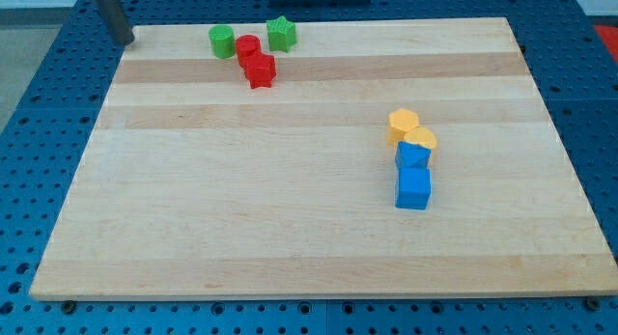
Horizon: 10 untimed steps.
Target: Push the green circle along with red circle and red star slightly down
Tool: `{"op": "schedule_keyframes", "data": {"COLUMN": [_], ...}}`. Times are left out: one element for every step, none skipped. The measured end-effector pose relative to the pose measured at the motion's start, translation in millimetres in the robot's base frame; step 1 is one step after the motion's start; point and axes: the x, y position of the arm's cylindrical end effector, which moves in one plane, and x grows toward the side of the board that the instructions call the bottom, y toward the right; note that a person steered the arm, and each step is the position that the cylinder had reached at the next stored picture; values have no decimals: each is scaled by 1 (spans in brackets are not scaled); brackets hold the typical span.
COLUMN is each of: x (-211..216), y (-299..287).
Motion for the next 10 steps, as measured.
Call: {"op": "schedule_keyframes", "data": {"x": [3, 5, 6, 6, -3, -3, 2, 0, -2, -2], "y": [0, 0, 0, 0, 10, 45, 84, 113, 142, 155]}}
